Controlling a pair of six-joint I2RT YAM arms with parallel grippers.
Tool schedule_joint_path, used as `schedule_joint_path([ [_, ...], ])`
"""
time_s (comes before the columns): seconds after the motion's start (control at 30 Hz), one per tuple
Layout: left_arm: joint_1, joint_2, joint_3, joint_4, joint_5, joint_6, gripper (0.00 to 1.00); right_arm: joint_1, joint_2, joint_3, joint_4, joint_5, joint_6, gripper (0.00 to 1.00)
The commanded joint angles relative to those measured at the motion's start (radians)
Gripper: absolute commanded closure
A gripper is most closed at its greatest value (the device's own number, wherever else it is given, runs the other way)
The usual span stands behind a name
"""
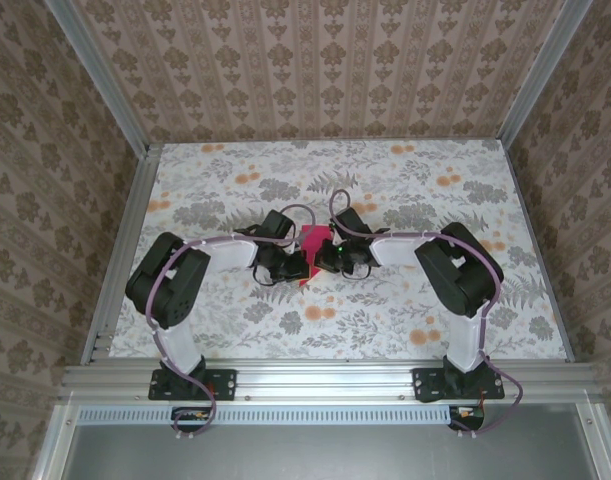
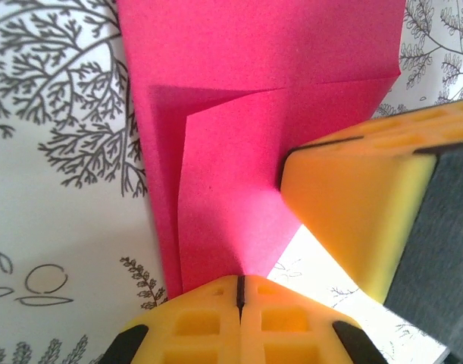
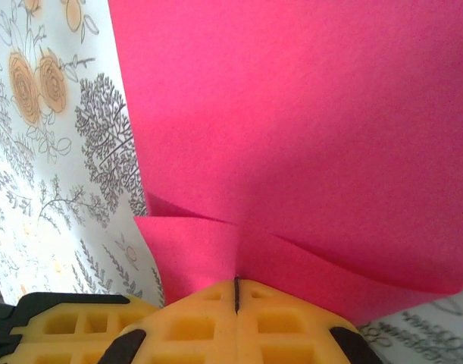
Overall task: Fold a paper plane with a square sheet of paper (pick it up from the middle)
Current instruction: Third fold the triangle at the center of the table.
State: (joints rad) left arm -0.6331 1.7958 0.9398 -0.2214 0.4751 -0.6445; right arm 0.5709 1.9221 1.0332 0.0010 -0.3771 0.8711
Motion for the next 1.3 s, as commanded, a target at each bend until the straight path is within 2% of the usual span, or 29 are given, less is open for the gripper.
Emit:
schedule_joint_path([
  [0.0,0.006,0.022,-0.062,-0.116,-0.054,-0.007,1.0,-0.055,0.025,-0.018,-0.044,0.055,-0.051,0.94],
  [0.33,0.006,0.022,-0.057,-0.113,-0.049,-0.007,1.0,-0.15,0.007,-0.001,-0.004,0.024,-0.123,0.93],
  [0.6,0.004,0.027,-0.049,-0.106,-0.046,-0.014,1.0,-0.106,-0.136,-0.045,0.003,-0.035,-0.133,0.89],
  [0.77,0.004,0.027,-0.046,-0.107,-0.046,-0.018,1.0,-0.051,-0.08,-0.062,0.054,-0.066,-0.072,0.9],
  [0.97,0.003,0.026,-0.041,-0.11,-0.044,-0.015,1.0,-0.039,-0.013,-0.059,0.084,-0.064,-0.047,0.9],
  [1.27,0.003,0.01,-0.061,-0.126,-0.027,0.005,1.0,-0.04,0.039,-0.024,-0.05,0.039,-0.055,0.9],
])
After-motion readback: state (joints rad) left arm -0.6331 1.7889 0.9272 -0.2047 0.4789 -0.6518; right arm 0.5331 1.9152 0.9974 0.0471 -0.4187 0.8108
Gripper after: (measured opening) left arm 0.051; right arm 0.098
